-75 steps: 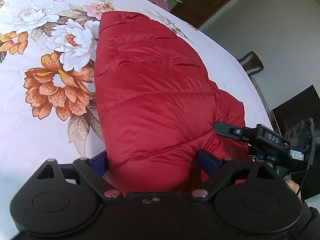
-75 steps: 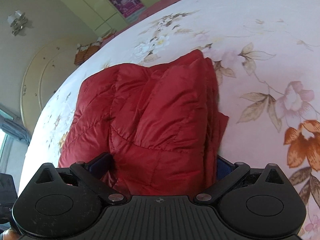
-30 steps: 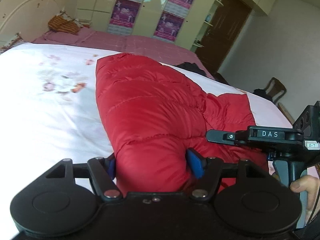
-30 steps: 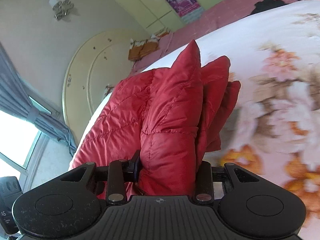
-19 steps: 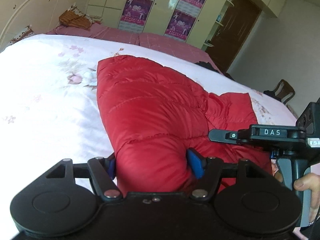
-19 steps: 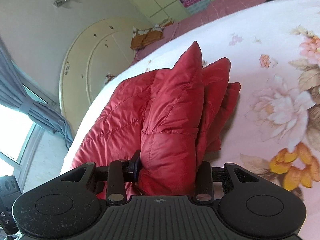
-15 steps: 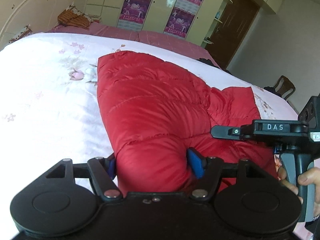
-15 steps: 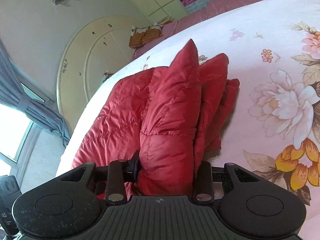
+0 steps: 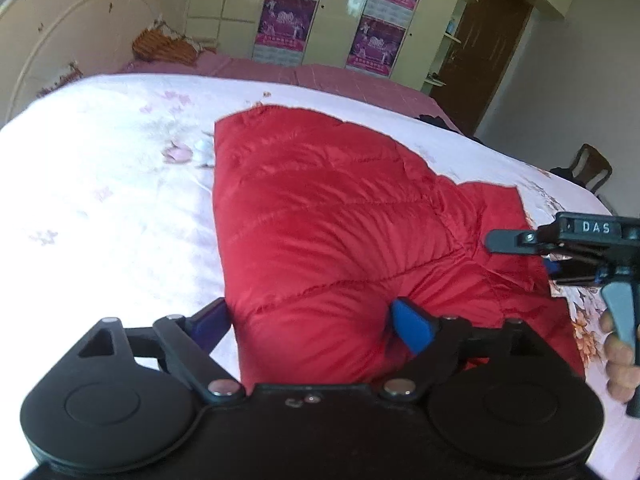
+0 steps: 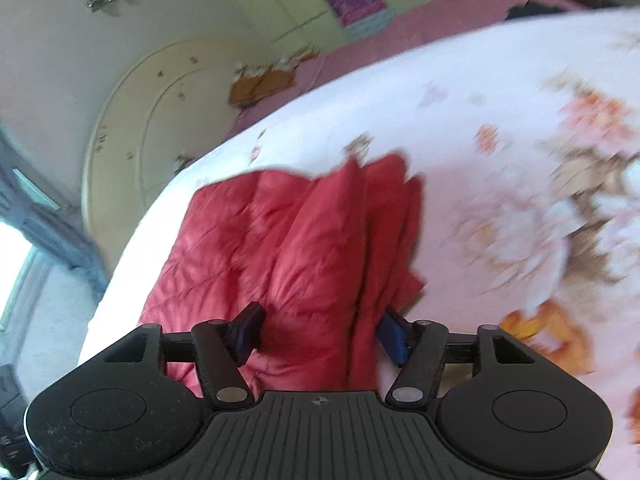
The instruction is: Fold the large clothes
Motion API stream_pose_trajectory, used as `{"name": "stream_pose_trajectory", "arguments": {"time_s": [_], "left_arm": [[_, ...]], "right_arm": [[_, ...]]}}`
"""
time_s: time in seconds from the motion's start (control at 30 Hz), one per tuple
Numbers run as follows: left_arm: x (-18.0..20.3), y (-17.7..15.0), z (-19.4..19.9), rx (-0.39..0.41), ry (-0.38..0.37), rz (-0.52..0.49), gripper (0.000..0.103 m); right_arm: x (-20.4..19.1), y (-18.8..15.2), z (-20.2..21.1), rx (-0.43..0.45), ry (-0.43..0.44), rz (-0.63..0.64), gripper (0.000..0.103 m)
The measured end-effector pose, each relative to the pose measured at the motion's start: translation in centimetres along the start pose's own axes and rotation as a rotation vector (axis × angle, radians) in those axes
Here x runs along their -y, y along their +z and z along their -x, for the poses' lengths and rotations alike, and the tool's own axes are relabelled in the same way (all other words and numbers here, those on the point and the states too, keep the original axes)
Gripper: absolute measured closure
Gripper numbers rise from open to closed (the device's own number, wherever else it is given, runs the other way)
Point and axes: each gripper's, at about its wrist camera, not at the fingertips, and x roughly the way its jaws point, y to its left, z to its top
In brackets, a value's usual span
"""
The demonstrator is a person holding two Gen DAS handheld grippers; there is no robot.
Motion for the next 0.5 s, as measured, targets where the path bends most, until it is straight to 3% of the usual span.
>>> {"name": "stream_pose_trajectory", "arguments": {"time_s": [0.13, 0.23, 0.37, 0.43, 0.47, 0.5], "left_arm": [[0.6, 0.4, 1.9, 0.061, 0.056, -0.018, 0.017], [0.9, 0.4, 3.3, 0.103, 0.070, -0.021, 0.019], [1.6, 0.1, 4.7, 0.122, 0.048, -0.050, 0.030], [2.2, -0.4, 5.1, 0.119, 0.025, -0.058, 0.033], [2.5, -0.8, 5.3, 0.113, 0.013, -0.063, 0.035], [2.7, -1.2, 5.2, 0.107, 0.006, -0.070, 0.035]], "right_arm": [[-1.7, 0.6, 1.8, 0.093, -0.146, 0.082, 0.041], [-3.9, 0.1, 2.7, 0.135, -0.157, 0.164, 0.042], [-6.4, -1.0, 3.0, 0.149, -0.143, 0.272, 0.042], [-7.3, -1.8, 2.3, 0.131, -0.144, 0.310, 0.049], [-7.6, -2.3, 1.9, 0.117, -0.150, 0.324, 0.059], [-7.7, -2.8, 1.5, 0.104, -0.158, 0.331, 0.063]]}}
